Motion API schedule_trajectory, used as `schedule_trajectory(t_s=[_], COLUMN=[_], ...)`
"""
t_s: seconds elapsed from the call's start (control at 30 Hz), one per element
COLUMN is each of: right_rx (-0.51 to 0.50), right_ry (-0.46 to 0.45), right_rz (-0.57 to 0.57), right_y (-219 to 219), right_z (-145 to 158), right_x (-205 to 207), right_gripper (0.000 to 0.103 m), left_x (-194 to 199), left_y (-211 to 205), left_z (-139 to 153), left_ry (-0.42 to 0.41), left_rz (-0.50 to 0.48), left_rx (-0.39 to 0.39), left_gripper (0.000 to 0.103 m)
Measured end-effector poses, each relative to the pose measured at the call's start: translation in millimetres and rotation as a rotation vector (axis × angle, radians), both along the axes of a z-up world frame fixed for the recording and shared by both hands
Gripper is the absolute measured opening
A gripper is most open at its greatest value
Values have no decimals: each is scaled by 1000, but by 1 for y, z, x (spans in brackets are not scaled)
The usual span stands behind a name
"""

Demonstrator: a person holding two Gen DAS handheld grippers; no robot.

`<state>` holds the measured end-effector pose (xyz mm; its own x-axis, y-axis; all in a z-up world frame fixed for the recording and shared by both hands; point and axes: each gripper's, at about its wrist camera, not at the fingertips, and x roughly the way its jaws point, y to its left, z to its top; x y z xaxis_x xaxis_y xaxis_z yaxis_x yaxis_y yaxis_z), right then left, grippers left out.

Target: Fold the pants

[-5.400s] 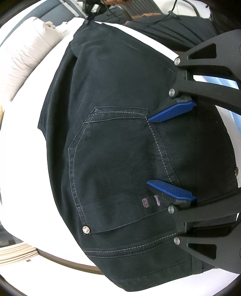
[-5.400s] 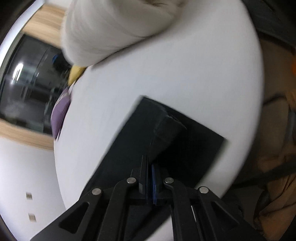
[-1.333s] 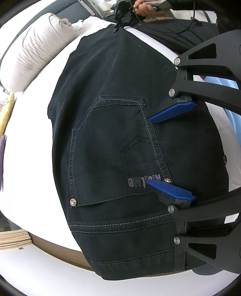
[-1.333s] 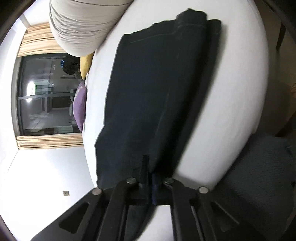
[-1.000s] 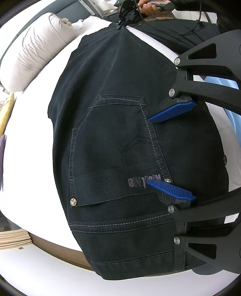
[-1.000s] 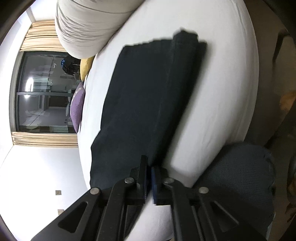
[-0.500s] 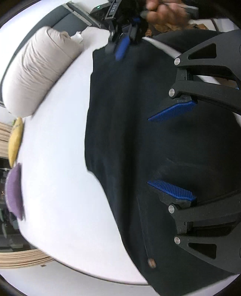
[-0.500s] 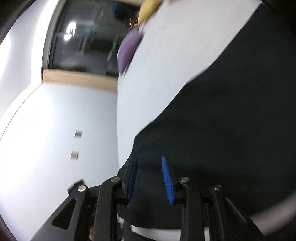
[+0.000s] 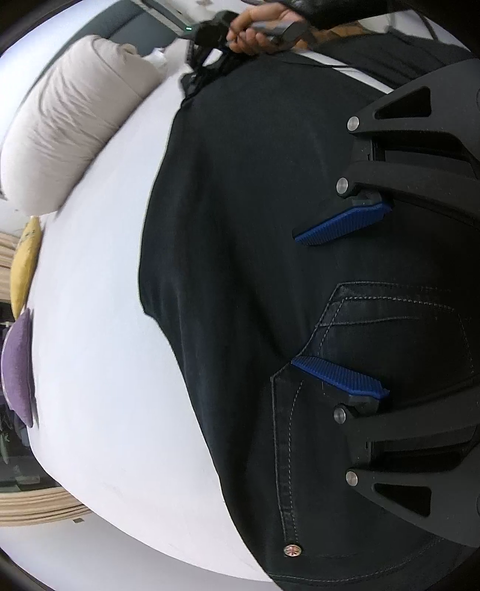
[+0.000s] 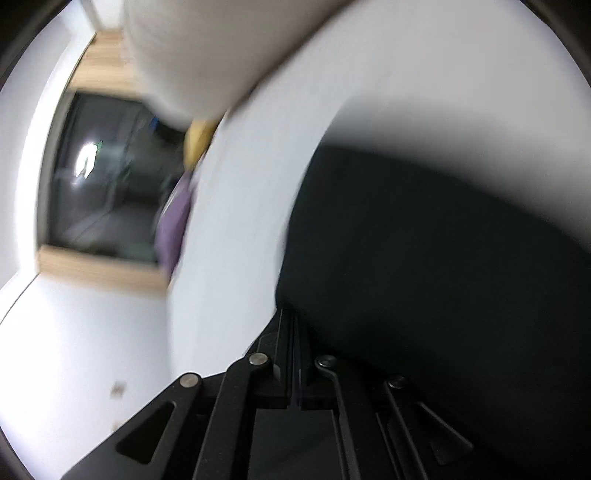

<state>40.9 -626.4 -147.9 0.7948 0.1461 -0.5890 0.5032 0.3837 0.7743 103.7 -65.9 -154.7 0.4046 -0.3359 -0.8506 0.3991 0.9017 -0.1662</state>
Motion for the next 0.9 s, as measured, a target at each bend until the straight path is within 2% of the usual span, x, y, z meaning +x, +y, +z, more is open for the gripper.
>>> schedule_trajectory(t_s=[0.1, 0.17, 0.2, 0.27, 0.33, 0.43, 0.5, 0.53, 0.6, 0.63, 0.73, 0.8, 0.9], right_rx=[-115, -215, -189, -144, -85, 21, 129, 148, 152, 177, 149, 156, 65], right_ry=[46, 146, 116, 14, -89, -103, -84, -59, -1, 34, 27, 29, 49], right_rz=[-79, -158, -167, -109, 45, 309, 478, 549, 594, 603, 533, 423, 258], right_y=[-37, -49, -49, -30, 27, 129, 208, 240, 277, 283, 259, 225, 163], right_z=[17, 36, 43, 57, 66, 55, 31, 18, -4, -16, -23, -22, -7], right_x=[-15, -29, -38, -49, -47, -32, -17, -11, -6, -4, -11, -23, -40], right_gripper=[0, 7, 7, 7, 7, 8, 8, 8, 6, 0, 0, 0, 0], left_x=[-2, -5, -7, -10, -12, -20, -31, -40, -51, -56, -68, -71, -73], left_y=[16, 32, 41, 56, 59, 41, 24, 14, -6, -6, 17, 24, 41], left_z=[3, 7, 9, 16, 23, 34, 35, 32, 23, 14, 1, 2, 1], left_ry=[-19, -39, -45, -53, -66, -70, -69, -50, -18, -11, 6, -7, 0], left_rz=[30, 76, 98, 139, 155, 78, 12, -14, -49, -47, -14, 2, 33], left_rx=[-3, -1, -7, -14, -22, -72, -95, -112, -78, -50, -91, -65, -90], left_gripper=[59, 59, 59, 59, 59, 59, 59, 59, 59, 59, 58, 57, 54])
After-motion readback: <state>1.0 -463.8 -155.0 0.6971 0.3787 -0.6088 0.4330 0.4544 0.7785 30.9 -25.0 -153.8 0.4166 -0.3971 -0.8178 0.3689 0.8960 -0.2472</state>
